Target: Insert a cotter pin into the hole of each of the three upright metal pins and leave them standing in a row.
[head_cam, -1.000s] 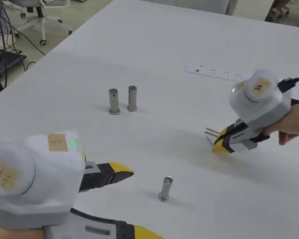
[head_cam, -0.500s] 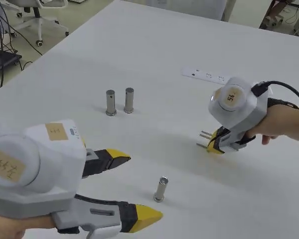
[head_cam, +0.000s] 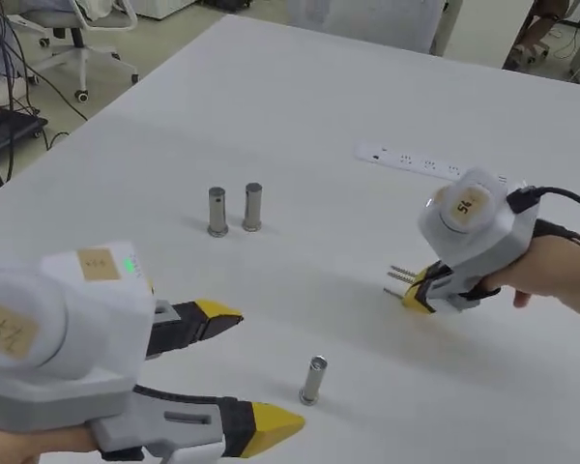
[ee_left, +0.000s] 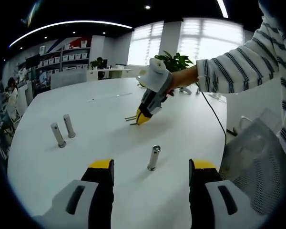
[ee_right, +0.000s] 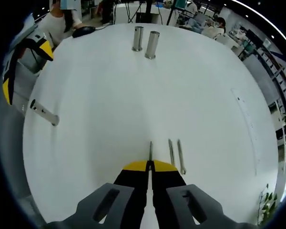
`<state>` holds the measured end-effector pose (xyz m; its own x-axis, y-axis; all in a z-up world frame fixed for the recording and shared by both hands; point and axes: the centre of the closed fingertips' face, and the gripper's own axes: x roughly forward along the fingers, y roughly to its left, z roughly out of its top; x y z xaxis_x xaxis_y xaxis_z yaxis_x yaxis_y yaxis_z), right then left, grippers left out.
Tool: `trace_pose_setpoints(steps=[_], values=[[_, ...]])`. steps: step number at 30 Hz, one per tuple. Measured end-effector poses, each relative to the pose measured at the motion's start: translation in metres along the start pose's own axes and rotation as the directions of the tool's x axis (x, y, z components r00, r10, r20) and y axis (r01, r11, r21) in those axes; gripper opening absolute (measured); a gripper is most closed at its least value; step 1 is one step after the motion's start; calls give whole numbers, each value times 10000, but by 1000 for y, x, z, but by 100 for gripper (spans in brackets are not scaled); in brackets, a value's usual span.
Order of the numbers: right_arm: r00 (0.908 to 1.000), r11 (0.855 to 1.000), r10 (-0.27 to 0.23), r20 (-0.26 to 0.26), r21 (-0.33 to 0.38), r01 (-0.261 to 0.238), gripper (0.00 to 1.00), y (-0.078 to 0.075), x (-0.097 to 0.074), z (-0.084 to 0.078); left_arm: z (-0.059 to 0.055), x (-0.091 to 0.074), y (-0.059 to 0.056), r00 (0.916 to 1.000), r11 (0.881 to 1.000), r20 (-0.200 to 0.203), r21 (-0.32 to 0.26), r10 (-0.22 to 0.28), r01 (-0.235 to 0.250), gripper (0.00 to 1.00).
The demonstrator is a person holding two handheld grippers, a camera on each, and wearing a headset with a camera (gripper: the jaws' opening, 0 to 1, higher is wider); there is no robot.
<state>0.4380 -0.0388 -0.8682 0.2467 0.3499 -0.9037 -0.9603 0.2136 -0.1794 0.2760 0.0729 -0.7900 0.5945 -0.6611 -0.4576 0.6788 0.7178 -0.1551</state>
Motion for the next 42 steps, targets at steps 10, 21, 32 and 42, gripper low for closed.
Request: trace_pose_setpoints(steps=[10, 21, 32, 42], values=[[9981, 9945, -417, 444, -945, 458, 1, 3, -15, 3, -8, 0, -1, 9994, 10000, -340, -70, -37, 35, 62], [9876, 9782, -1007, 1201, -1691, 1203, 1, 19, -46, 12, -7, -4, -3, 9995, 9999, -323, -138, -52, 48, 58], [9595, 9645, -1602, 2319, -1701, 2022, 1, 46, -81, 28, 2, 3, -11, 9988, 9991, -264, -82, -410, 408, 56], [9244, 9491, -2337, 3015, -1357, 2843, 1, 69, -107, 35, 18, 12, -16, 9968, 9968, -9, -13, -804, 803, 49]])
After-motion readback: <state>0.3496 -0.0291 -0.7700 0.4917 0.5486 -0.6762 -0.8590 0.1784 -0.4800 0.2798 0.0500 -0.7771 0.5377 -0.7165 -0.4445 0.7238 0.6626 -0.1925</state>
